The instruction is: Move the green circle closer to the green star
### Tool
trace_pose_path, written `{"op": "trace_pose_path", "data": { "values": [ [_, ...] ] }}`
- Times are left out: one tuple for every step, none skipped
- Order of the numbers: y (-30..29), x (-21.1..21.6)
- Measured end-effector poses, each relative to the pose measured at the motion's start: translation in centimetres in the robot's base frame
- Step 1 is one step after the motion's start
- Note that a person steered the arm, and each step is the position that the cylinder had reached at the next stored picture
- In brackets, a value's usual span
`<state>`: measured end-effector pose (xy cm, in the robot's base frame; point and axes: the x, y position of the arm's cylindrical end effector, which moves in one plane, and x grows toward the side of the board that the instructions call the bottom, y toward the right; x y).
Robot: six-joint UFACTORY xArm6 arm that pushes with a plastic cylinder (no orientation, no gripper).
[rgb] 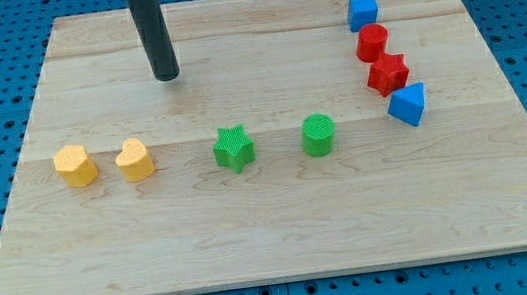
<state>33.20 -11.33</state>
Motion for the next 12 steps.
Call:
{"op": "trace_pose_path", "data": {
  "values": [
    [0.7, 0.0],
    [7.2, 0.0],
    [7.7, -0.5],
    [7.7, -0.5],
    [7.7, -0.2],
    [7.7, -0.2],
    [8.6, 0.9],
    [9.2, 5.3],
    [12.1, 6.5],
    [18.7, 8.9],
    [17.0, 13.3],
    [15.5, 16.2]
  ]
}}
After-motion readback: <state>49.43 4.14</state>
